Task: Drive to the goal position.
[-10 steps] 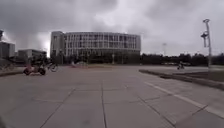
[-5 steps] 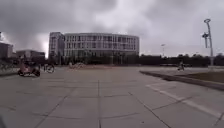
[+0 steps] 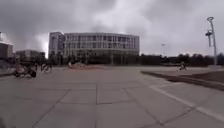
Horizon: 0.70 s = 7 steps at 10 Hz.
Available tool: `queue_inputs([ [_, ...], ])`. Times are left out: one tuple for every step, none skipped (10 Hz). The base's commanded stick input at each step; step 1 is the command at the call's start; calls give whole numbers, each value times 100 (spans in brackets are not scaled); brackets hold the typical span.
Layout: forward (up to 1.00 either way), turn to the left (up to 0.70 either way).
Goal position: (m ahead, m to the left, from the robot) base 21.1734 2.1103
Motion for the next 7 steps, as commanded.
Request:
queue_inputs([
  [67,1],
  [67,3],
  [67,1],
  [67,-1],
  [67,-2],
  [67,-2],
  [67,-1],
])
